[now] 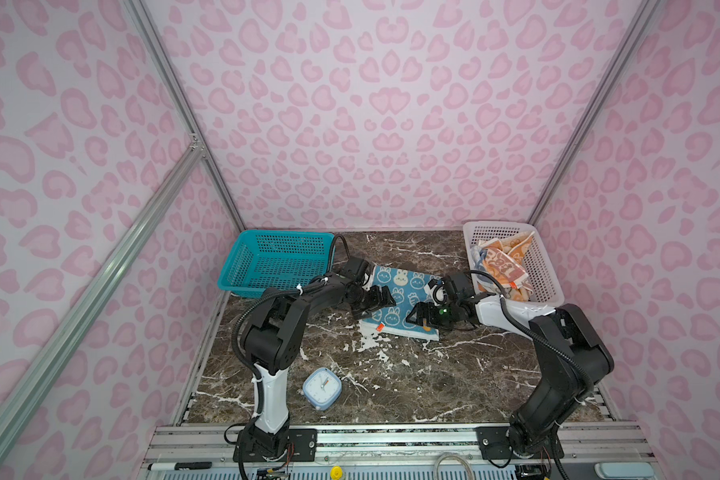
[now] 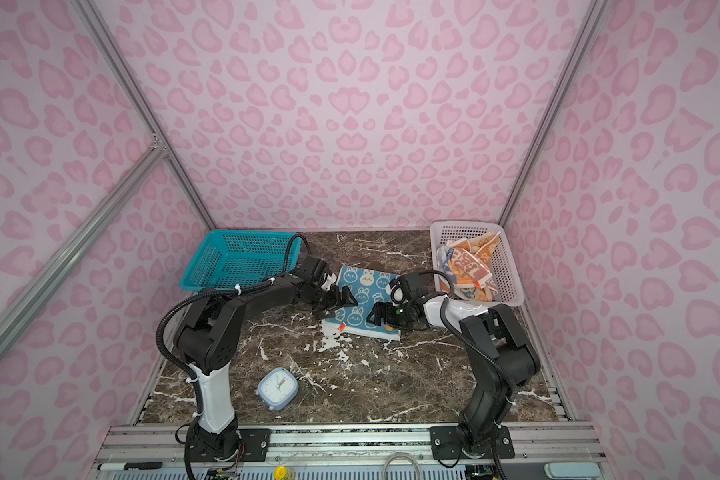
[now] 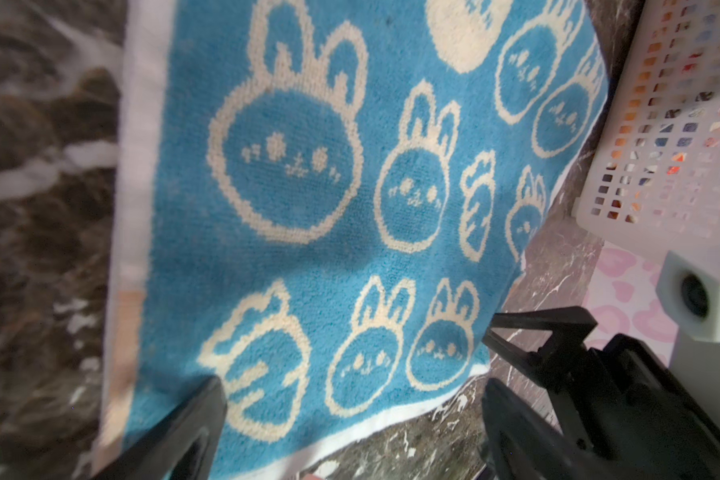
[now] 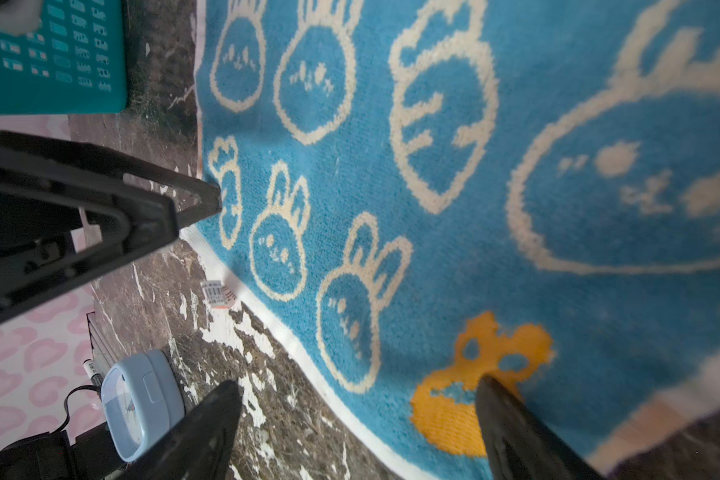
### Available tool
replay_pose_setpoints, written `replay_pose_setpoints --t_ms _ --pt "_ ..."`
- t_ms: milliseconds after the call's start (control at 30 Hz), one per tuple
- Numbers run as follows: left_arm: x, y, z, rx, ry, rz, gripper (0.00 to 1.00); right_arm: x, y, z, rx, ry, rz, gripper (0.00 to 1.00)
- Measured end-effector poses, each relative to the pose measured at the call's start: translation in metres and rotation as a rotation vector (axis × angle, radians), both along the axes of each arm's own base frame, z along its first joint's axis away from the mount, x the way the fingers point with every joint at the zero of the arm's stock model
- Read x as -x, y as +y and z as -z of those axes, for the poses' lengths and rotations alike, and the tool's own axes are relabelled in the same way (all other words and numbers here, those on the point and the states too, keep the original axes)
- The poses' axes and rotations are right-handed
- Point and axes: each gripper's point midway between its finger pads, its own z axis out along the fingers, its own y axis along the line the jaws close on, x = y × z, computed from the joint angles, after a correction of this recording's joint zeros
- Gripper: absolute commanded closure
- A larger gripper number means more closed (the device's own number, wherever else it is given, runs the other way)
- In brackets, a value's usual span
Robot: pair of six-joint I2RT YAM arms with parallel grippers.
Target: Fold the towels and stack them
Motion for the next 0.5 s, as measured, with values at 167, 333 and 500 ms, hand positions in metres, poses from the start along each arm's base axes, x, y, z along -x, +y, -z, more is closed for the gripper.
replay_pose_setpoints --t_ms 167,333,500 --pt "0.005 0.009 -0.004 -0.039 0.024 -0.017 0.02 -0.008 0.001 -0.003 0.130 0.000 -0.056 0.06" --pt "-0.015 0.024 -0.024 -0.079 0.020 -0.072 0.02 -0.021 -0.020 -0.036 0.202 -0.033 -0.043 0.05" --pt "-0.055 0.027 -0.065 -0.037 -0.068 -0.122 0.02 -0.065 -0.038 -0.068 0.132 -0.081 0.071 0.04"
